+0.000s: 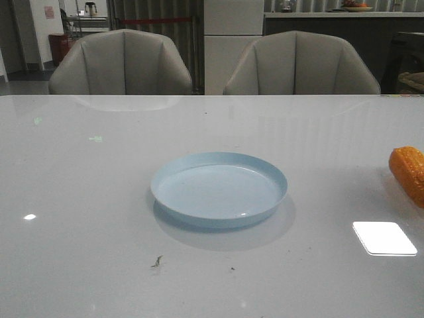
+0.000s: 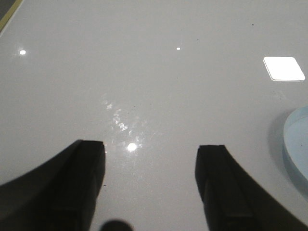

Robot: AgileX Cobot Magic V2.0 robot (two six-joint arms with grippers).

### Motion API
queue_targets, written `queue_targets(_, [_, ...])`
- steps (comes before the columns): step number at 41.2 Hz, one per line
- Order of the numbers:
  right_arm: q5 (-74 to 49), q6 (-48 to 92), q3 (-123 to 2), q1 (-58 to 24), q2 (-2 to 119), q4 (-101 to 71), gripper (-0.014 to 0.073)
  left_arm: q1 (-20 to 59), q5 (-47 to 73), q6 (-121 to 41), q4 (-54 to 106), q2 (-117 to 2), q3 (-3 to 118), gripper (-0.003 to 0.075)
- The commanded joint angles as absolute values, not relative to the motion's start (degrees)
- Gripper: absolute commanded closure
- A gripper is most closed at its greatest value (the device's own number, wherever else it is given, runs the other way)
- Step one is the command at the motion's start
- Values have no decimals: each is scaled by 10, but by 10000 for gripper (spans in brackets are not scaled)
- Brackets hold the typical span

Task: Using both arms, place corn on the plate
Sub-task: 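Lower the right gripper onto the orange corn cob and close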

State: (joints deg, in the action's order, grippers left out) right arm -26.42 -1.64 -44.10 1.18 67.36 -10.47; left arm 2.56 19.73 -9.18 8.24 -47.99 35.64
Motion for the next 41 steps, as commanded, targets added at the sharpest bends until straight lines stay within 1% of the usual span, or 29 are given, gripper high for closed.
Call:
queue_targets(1, [-223, -18, -491, 18, 722, -109, 88, 25, 148, -93, 90, -470, 373, 250])
queue_targets(9, [-223, -18, -573, 18, 838, -104, 88, 25, 148, -93, 91, -470, 373, 250])
queue_targets(18, [-233, -18, -647, 18, 933, -73, 88, 25, 148, -93, 91, -470, 373, 250])
queue_targets(28, [-234, -20, -665, 18, 997, -57, 89, 25, 148, -93, 91, -470, 373, 250])
queue_targets(41, [-233, -20, -665, 18, 1046, -25, 89, 25, 148, -93, 91, -470, 373, 250])
